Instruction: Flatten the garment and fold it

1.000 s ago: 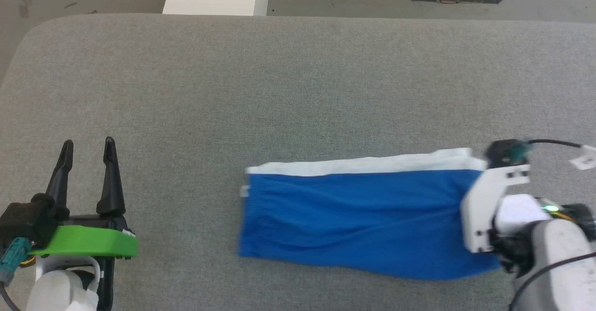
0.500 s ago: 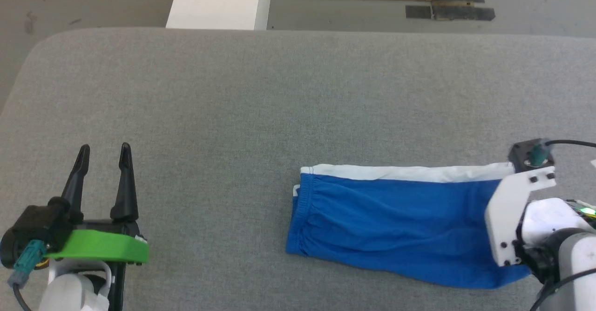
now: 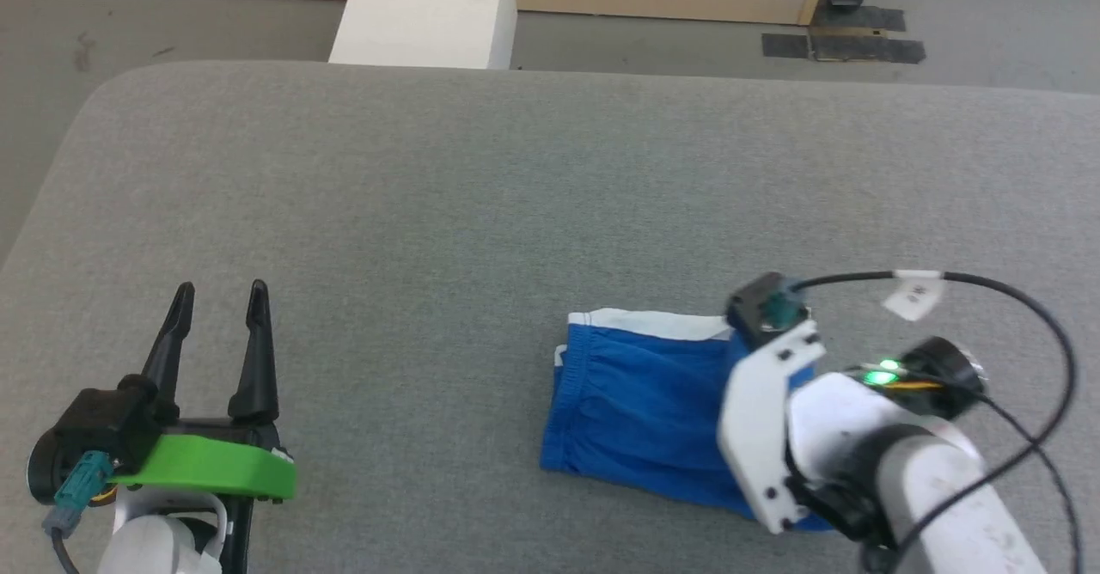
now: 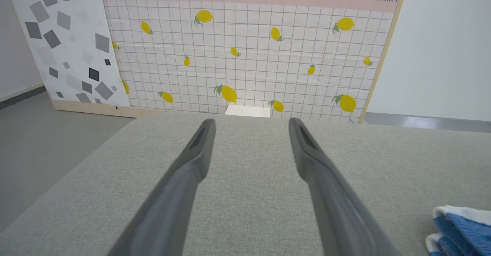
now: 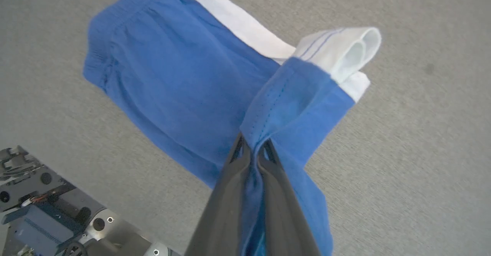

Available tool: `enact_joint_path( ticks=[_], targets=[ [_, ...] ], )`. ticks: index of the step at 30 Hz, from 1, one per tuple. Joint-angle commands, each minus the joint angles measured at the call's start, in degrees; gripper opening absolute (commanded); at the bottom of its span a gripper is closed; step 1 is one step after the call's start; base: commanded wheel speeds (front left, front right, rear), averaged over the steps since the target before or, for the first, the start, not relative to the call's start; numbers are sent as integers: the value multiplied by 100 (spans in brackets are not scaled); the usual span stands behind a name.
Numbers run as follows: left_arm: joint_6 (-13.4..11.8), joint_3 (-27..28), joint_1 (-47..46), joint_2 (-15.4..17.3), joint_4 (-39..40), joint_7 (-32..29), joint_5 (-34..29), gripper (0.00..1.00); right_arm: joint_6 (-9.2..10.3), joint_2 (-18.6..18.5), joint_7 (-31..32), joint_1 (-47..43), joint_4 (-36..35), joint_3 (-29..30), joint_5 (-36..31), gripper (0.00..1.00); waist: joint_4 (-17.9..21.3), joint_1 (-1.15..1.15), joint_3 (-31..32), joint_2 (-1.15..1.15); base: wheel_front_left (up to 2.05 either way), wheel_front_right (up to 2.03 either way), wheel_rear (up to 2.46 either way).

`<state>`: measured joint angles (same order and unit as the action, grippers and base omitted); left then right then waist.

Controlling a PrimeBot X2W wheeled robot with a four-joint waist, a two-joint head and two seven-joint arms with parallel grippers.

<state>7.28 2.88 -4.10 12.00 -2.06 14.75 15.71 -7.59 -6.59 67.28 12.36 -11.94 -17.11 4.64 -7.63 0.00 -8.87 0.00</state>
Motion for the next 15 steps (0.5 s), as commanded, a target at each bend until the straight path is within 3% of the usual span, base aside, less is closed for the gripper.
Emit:
enact_joint_path(
  ticks=[1, 15],
  targets=[
    [20, 10, 6, 4, -19, 25, 16, 100, 10, 58, -112, 167, 160, -93, 91, 0, -85, 0, -25, 0, 0, 0, 0],
    [21, -7, -45, 17, -138, 25, 99, 100, 10, 363, -869, 1122, 1921, -945, 378, 0, -425, 0, -188, 0, 0, 0, 0]
  ],
)
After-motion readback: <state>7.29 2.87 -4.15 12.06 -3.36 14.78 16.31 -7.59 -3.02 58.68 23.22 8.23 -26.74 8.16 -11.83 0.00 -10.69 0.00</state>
